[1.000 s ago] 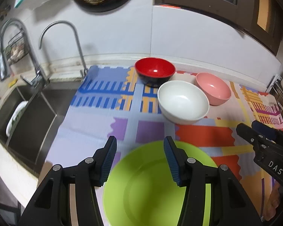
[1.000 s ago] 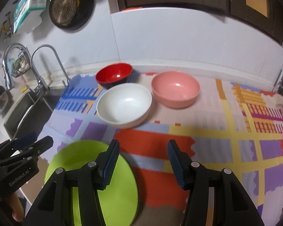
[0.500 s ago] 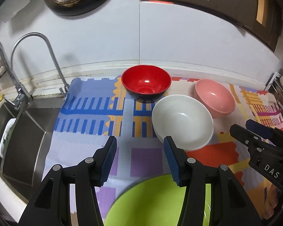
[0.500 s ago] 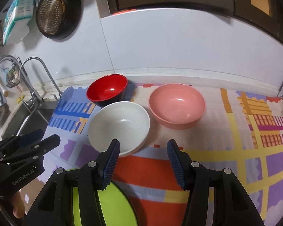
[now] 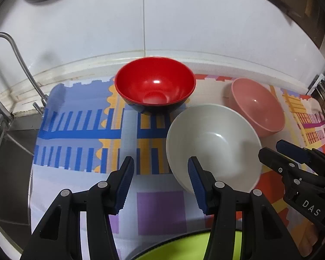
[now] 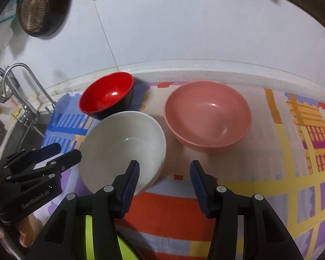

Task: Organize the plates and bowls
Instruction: 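Move both grippers to the white bowl rim and close them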

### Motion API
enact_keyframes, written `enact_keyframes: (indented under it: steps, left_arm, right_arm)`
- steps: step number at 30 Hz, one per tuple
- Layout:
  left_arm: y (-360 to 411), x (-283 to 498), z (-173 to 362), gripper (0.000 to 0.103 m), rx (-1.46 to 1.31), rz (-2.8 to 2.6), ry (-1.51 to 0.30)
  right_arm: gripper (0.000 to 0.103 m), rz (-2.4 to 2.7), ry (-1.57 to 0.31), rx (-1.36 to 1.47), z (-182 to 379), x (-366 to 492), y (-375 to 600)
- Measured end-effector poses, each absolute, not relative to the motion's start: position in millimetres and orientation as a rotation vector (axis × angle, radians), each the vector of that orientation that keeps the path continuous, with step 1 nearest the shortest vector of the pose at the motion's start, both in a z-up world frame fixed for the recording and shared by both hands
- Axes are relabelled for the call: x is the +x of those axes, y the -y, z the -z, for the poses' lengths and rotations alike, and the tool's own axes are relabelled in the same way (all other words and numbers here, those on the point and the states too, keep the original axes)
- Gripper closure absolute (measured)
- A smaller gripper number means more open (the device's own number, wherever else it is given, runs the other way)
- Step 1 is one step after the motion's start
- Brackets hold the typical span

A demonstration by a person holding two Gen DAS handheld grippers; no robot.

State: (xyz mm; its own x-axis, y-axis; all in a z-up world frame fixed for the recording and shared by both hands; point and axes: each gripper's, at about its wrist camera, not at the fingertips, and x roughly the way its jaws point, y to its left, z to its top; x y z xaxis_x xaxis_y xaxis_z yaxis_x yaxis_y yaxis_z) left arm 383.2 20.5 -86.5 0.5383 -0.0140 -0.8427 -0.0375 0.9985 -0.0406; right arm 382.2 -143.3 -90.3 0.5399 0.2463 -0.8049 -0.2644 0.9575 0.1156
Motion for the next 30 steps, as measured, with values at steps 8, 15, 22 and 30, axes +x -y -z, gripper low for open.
enact_keyframes:
  steps: [8,15,22,30]
  left_arm:
    - [-22.9,401.0,104.8,0.057,-0.055,-0.016,-1.045]
    - [-21.2,408.3,113.2,0.074,-0.071,0.008,-1.068]
    - [-13.3,412.3,113.3,0.090,-0.070,0.031,-1.077]
    - [-10.2,408.3,110.6,0.091,-0.081,0.015,-1.081]
  right_arm:
    - [0.064,-0.307,-0.990,-0.016,103.7,397.3,139.8]
    - [0.076,-0.317,-1.014,-0.018,111.0,403.4,136.2]
    - [0.089,-0.348,-1.023,-0.010,111.7,405.5,133.4]
    - [0.090,-0.342,-1.026,0.016,108.4,405.3,137.0]
